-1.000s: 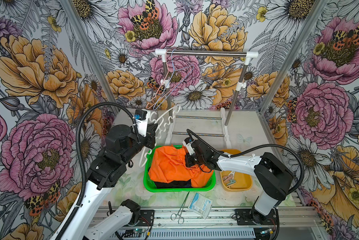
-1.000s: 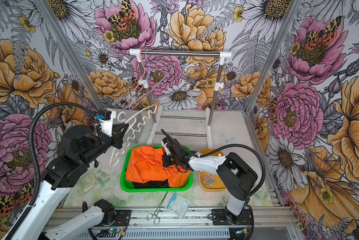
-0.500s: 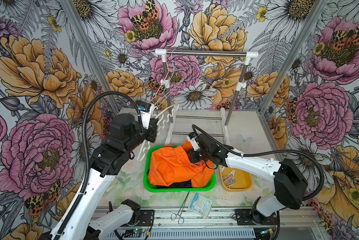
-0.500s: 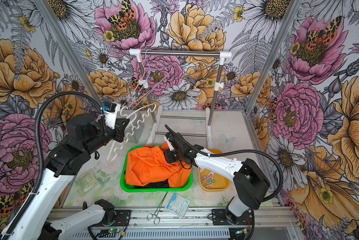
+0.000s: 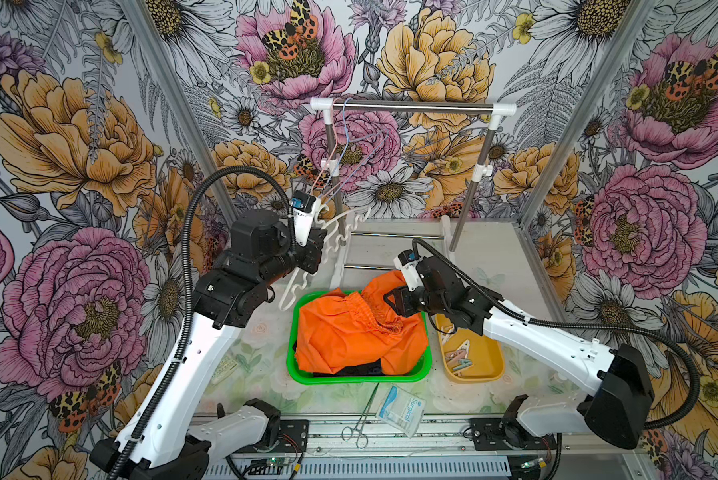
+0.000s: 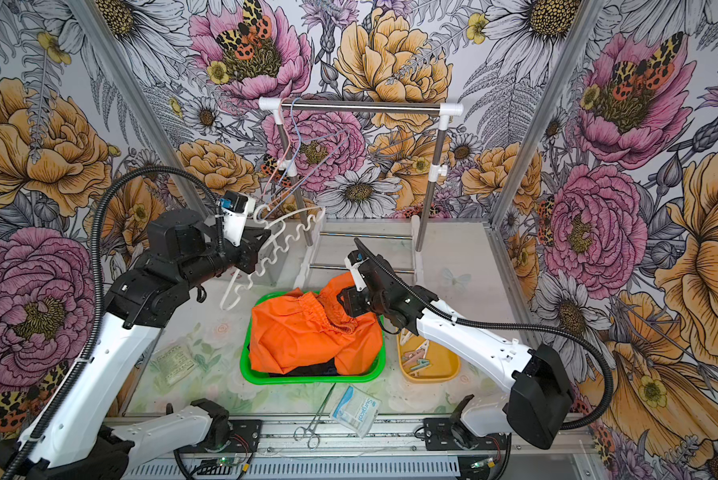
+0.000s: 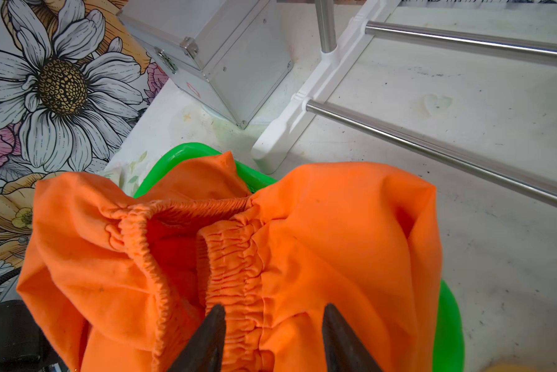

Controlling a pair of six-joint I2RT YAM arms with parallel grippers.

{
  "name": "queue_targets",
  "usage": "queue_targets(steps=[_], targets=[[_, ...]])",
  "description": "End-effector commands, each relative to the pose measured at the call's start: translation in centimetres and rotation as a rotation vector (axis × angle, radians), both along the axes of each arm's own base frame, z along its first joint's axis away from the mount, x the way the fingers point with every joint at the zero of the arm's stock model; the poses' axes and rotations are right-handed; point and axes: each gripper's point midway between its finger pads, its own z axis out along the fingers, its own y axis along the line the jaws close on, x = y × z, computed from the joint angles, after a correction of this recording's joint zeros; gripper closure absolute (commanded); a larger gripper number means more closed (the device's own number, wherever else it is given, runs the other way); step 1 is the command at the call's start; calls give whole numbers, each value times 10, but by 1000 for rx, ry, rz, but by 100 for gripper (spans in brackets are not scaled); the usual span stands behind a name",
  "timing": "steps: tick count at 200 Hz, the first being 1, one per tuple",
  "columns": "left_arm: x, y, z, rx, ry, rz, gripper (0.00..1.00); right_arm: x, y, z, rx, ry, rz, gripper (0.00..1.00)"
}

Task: Remove the clothespins securing shorts to the hanger
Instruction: Place the shorts in the basket, then place the hanger on the clothesline.

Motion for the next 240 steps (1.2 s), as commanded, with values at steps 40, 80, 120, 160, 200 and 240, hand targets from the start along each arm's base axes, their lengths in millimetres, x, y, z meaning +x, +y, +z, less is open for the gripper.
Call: queue_targets(steps=[40,80,120,160,200,240], targets=[[8,-28,21,-28,-25,-131,100,9,-27,93,91,-239,-8,43],[12,-44,26,-12,-42,-183,100,12,-44,132,109,-355,5,41],[42,-48,50,-17,-85,-120,100,9,-54,140,133,-362,-28,41],[85,-58,71,-46,-116,-67,100,3,-62,138,143,-359,-50,39],[129,-70,89,-100,-146,-41,100,-4,-69,141,156,-372,-63,39],[167,-79,96,-163,-161,-11,100,-8,-72,137,161,-362,-70,38]])
